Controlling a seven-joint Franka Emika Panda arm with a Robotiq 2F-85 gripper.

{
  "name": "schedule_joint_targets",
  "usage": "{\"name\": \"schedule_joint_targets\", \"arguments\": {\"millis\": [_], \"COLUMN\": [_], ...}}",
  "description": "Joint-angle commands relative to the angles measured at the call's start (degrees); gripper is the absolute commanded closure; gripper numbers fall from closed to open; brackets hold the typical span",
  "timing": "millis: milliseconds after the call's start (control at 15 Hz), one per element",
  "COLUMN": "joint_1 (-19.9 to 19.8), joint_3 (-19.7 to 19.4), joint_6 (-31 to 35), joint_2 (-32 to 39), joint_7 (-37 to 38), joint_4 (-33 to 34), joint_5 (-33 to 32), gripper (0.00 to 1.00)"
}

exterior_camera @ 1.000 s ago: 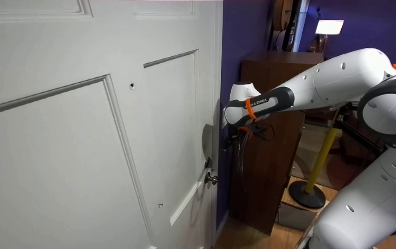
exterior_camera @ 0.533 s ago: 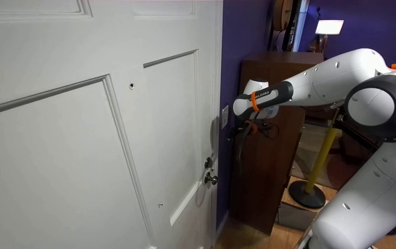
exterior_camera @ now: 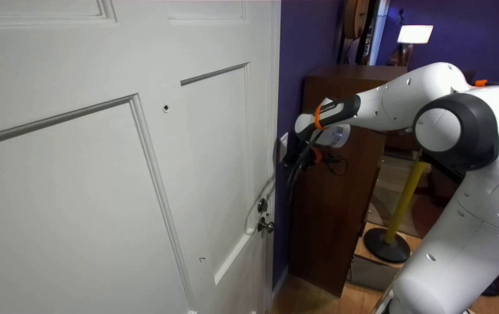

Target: Turn off the light switch

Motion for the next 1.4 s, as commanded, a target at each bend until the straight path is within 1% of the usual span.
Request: {"name": "schedule_joint_targets", "arguments": {"millis": [0, 133, 400, 600, 667, 733, 800, 1000, 1333], "joint_1": [-0.98, -1.00, -1.84, -2.85, -3.16, -3.44, -3.67, -4.57, -6.22], "joint_3": [0.98, 1.00, 0.02, -0.64, -0.81, -0.98, -1.18, -1.72, -1.85], "joint_6": [-0.09, -0.09, -0.96, -1.22, -1.21, -1.42, -1.56, -3.16, -4.91], "joint_2": [0.29, 0.51, 1.05, 1.49, 1.68, 1.94, 2.19, 3.06, 5.26], "joint_7": [0.09, 0.10, -2.39, -5.39, -6.37, -7.21, -8.17, -10.01, -11.64], "joint_4": [0.32, 0.56, 2.30, 3.80, 4.31, 4.82, 5.26, 6.89, 9.70], "joint_5": [0.07, 0.12, 3.97, 8.51, 10.11, 11.41, 12.68, 15.49, 19.60], "gripper": [0.00, 0.00, 0.00, 0.00, 0.14, 0.26, 0.32, 0.56, 0.90]}}
